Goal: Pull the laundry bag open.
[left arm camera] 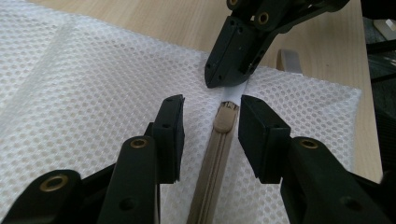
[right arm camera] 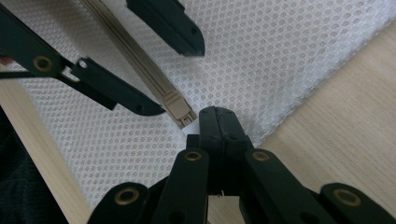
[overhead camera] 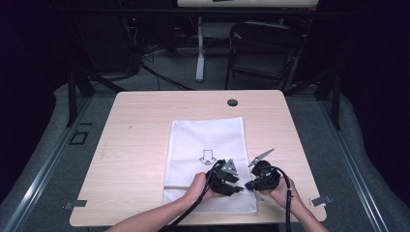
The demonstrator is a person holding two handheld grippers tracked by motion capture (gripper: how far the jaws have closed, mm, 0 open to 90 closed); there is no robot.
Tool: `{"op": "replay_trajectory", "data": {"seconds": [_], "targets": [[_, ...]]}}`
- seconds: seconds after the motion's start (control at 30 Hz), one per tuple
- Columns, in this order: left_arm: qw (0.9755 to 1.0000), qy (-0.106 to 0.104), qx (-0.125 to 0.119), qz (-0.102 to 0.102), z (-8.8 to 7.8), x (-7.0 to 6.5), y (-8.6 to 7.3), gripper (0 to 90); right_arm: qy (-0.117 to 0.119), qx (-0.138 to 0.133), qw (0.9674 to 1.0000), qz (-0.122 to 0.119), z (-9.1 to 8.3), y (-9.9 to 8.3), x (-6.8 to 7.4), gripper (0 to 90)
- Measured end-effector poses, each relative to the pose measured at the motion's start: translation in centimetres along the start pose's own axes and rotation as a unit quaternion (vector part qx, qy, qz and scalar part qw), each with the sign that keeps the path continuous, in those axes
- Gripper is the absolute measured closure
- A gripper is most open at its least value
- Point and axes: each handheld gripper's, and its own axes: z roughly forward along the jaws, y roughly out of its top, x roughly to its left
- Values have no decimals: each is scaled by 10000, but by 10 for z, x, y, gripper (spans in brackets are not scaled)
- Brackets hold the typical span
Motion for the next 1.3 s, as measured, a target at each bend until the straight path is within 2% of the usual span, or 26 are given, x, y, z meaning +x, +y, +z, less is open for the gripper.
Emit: {"op": "replay_trajectory", "data": {"seconds": [0.03, 0.07, 0.1, 0.13, 0.17, 0.27, 0.3, 0.33, 0.43, 0.47, 0.5, 0.53, 0.57, 0.63, 0.67, 0.73, 0.9, 0.97, 1.03, 1.07, 1.2, 1.3], "targets": [[10000, -19, 33, 11, 2, -1, 1, 617, 58, -54, 9999, 98, 1, 0, 1, 900], [10000, -32, 34, 39, 3, -1, 1, 629, 51, 0, 10000, 46, 0, 0, 0, 900], [9999, -29, 87, 62, 4, -2, 2, 671, 54, 193, 9997, -139, -3, 2, -2, 900], [9998, -4, 166, 98, 5, -4, 3, 686, 50, 170, 9998, -111, -2, 2, -2, 900], [9999, -46, 100, 106, 7, -4, 3, 707, 50, 126, 9999, -65, -2, 1, -1, 900], [9998, -51, 110, 171, 7, -5, 5, 748, 37, -121, 9998, 171, 1, -1, 2, 900], [9997, -18, 127, 217, 7, -6, 5, 787, 35, -51, 9999, 119, 0, 0, 1, 900], [9997, -1, 121, 225, 7, -7, 5, 790, -15, -28, 10000, 56, 0, -1, -1, 900], [9998, -55, 104, 160, 8, -6, 4, 799, 19, -58, 9999, 116, 1, -1, -1, 900], [9998, -47, 126, 157, 8, -6, 4, 794, 22, -145, 9996, 236, 2, -2, 0, 900], [9997, 20, 188, 131, 8, -6, 4, 776, 10, -98, 9997, 201, 1, -1, -1, 900], [9999, -47, 102, 87, 9, -6, 4, 765, 37, -24, 9999, 146, 0, -1, -2, 900], [9999, -47, 82, 104, 9, -5, 3, 763, 111, -62, 9996, 236, 0, -1, -1, 900], [9999, -87, 49, 118, 9, -4, 3, 789, 70, -13, 9998, 198, 0, -1, -3, 900], [9999, -38, 72, 135, 9, -5, 2, 796, 62, -21, 9998, 209, 0, -1, -3, 900], [9999, -105, -23, 82, 9, -4, 0, 807, 95, -2, 9997, 212, 0, -1, -4, 900], [9999, -83, -56, 96, 9, -6, -2, 817, 404, -29, 9980, 482, -2, -2, -9, 900], [9999, -45, -14, 112, 8, -6, -1, 817, 330, 75, 9987, 378, -3, -2, -9, 900], [9999, -96, -69, 117, 9, -7, -1, 818, 234, 124, 9993, 266, -4, 0, -7, 900], [9999, -54, -26, 92, 8, -7, -1, 818, 274, 122, 9992, 266, -4, 0, -6, 900], [9999, -104, -53, 99, 8, -6, -1, 820, 352, 151, 9987, 324, -1, 0, -4, 900], [9998, -124, -39, 157, 8, -7, -1, 821, 262, 141, 9988, 378, -1, 0, -2, 900]]}}
